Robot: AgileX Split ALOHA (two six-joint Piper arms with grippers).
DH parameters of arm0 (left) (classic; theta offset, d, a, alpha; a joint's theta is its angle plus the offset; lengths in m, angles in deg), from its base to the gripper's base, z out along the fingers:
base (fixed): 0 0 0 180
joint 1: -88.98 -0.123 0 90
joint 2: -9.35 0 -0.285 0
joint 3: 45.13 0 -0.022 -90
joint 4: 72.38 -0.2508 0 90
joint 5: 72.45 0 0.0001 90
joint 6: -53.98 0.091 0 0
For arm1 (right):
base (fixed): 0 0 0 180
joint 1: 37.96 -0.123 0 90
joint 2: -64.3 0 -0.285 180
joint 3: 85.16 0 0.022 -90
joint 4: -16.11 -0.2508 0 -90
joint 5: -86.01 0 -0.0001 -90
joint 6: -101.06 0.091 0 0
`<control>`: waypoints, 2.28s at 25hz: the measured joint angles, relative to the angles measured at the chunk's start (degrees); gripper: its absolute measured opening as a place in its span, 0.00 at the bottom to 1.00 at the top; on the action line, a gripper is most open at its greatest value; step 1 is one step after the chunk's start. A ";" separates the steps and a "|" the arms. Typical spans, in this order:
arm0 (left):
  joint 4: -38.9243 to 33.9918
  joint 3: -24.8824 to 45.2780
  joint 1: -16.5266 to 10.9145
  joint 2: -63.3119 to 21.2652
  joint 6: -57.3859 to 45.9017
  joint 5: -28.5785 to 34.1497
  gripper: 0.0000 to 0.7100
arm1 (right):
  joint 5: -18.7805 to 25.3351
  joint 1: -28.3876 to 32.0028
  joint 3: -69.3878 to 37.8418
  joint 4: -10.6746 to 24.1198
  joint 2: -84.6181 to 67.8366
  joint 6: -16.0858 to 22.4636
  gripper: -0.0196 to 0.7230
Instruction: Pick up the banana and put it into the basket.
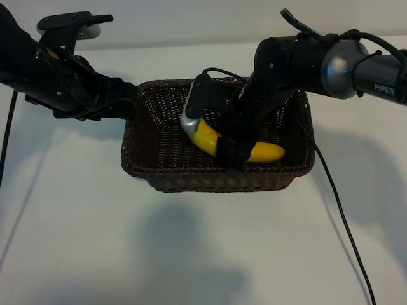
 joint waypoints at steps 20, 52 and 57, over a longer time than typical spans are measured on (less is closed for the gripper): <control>0.00 0.00 0.00 0.00 0.14 0.00 0.83 | 0.44 0.00 0.07 5.15 -6.02 11.94 0.95; 2.64 0.00 0.00 0.00 0.36 1.02 0.83 | 15.75 0.00 0.07 25.87 -22.57 60.70 0.89; 3.05 0.00 0.00 0.00 0.48 1.06 0.83 | 19.11 0.00 0.07 26.30 -22.57 63.29 0.89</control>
